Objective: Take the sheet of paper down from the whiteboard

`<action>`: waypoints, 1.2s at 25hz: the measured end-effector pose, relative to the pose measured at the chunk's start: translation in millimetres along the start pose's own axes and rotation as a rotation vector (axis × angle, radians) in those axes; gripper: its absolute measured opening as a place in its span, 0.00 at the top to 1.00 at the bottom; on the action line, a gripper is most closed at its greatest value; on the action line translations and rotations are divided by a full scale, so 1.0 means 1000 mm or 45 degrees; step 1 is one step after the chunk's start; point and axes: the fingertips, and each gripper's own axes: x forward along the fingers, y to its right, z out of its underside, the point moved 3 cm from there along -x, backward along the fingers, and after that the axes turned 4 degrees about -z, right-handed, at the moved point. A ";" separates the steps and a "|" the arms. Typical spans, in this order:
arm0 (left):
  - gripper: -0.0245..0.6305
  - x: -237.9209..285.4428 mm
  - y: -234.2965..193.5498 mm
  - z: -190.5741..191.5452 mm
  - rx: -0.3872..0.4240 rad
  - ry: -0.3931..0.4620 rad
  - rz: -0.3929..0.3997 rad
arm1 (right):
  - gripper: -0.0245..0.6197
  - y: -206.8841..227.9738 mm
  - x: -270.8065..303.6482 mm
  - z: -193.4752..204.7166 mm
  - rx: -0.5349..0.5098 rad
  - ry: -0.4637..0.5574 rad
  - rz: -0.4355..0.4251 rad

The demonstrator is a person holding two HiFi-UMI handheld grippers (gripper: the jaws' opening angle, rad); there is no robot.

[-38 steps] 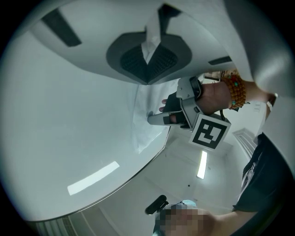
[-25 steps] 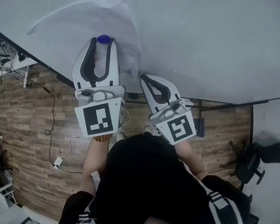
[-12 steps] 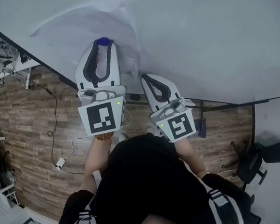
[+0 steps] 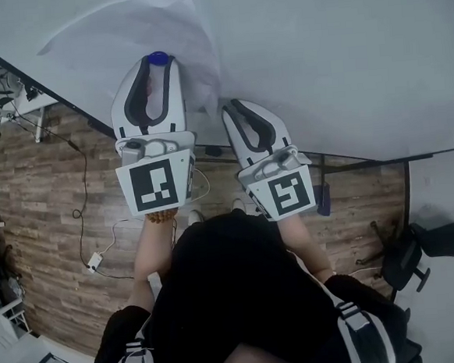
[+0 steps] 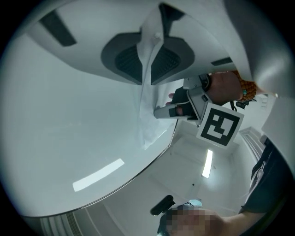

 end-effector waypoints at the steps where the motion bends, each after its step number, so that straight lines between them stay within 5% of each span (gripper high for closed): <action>1: 0.77 -0.001 0.000 0.002 -0.001 -0.021 -0.003 | 0.89 0.000 0.001 0.001 0.011 -0.009 -0.010; 10: 0.77 0.000 0.002 0.000 -0.023 0.023 -0.006 | 0.75 -0.006 0.027 0.015 0.075 -0.087 -0.077; 30: 0.77 0.001 0.002 -0.004 -0.087 0.054 0.000 | 0.96 0.000 0.031 0.018 0.176 -0.068 -0.044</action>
